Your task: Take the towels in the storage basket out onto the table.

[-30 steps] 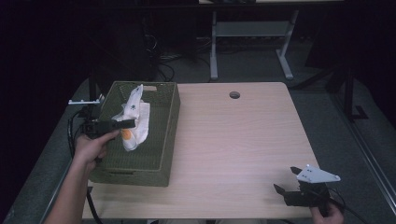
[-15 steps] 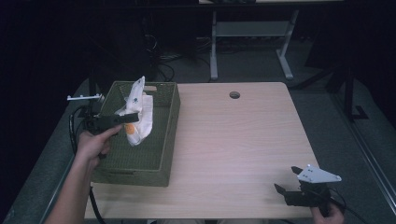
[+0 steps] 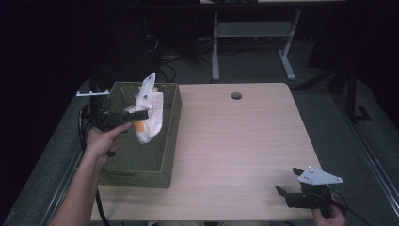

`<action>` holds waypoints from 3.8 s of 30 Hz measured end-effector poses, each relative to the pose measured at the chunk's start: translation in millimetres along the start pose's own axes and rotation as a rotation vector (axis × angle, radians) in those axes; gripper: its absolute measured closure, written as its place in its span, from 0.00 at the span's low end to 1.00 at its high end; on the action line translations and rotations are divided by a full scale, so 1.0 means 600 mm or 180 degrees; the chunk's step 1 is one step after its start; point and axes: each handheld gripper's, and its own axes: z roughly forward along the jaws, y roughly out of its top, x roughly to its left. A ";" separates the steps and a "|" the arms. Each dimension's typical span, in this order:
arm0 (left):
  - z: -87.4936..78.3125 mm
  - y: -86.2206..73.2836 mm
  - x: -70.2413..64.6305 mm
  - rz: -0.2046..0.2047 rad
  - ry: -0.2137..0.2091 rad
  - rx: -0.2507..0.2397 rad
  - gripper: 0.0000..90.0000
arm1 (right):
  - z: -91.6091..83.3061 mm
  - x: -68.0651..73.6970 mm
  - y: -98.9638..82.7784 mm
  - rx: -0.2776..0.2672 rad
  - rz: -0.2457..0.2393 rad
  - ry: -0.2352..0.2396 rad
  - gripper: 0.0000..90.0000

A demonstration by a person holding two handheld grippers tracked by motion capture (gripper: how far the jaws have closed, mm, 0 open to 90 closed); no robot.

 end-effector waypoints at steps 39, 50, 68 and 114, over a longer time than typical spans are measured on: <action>0.122 0.014 -0.091 0.0289 -0.0398 0.0241 0.81 | -0.008 0.002 0.001 -0.0069 0.0033 0.0003 0.15; 0.179 0.004 -0.117 0.0356 -0.0502 0.0376 0.81 | -0.006 0.003 0.003 -0.0091 0.0008 0.0024 0.15; 0.267 -0.017 -0.146 0.0394 -0.0564 0.0586 0.80 | -0.010 0.001 0.003 -0.0157 0.0041 0.0042 0.15; 0.450 -0.104 -0.109 0.0095 -0.0215 0.0990 0.79 | -0.013 0.000 0.004 -0.0163 0.0050 0.0031 0.15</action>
